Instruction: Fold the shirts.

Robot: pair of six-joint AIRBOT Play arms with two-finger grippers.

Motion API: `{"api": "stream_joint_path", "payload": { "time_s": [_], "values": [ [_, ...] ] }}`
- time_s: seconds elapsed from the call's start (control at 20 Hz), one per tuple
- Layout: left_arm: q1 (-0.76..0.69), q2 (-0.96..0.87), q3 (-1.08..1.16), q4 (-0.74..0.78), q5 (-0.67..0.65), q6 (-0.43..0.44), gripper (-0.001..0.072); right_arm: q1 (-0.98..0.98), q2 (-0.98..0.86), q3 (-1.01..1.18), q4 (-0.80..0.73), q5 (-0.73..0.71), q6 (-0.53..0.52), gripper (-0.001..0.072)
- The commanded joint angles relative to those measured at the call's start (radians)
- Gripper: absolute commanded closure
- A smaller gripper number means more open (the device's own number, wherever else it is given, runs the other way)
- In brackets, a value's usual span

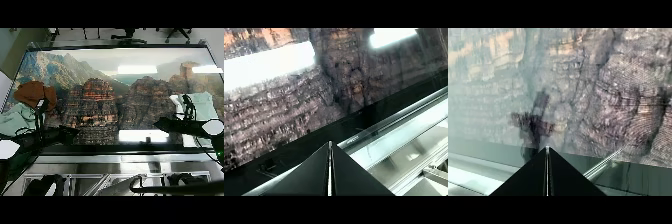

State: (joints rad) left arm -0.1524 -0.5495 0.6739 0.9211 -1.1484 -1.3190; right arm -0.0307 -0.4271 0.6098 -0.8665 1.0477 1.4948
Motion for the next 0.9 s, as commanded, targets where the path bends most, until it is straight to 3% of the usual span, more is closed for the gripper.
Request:
{"api": "stream_joint_path", "payload": {
  "time_s": [0.0,0.3,0.5,0.55,0.6,0.85],
  "values": [
    [0.0,0.001,0.0,-0.001,-0.001,0.001,0.0692,0.001,0.001,0.0,0.0,0.0,0.0,0.0698],
    [0.002,0.001,0.001,0.013,0.0,0.002,0.0692,0.001,0.001,0.0,0.0,0.0,0.0,0.0697],
    [0.078,-0.05,0.131,0.218,-0.035,-0.045,0.0686,0.001,0.001,0.0,0.0,0.0,0.0,0.0697],
    [0.113,-0.081,0.184,0.259,-0.041,-0.043,0.0481,0.001,0.001,0.0,0.0,0.0,0.0,0.0697],
    [0.147,-0.121,0.24,0.298,-0.04,-0.043,0.0032,0.001,0.001,0.0,0.0,0.0,0.0,0.0697],
    [0.308,-0.428,0.536,0.527,0.016,0.006,0.0017,0.001,0.001,0.0,0.0,0.0,0.0,0.0698]
  ]
}}
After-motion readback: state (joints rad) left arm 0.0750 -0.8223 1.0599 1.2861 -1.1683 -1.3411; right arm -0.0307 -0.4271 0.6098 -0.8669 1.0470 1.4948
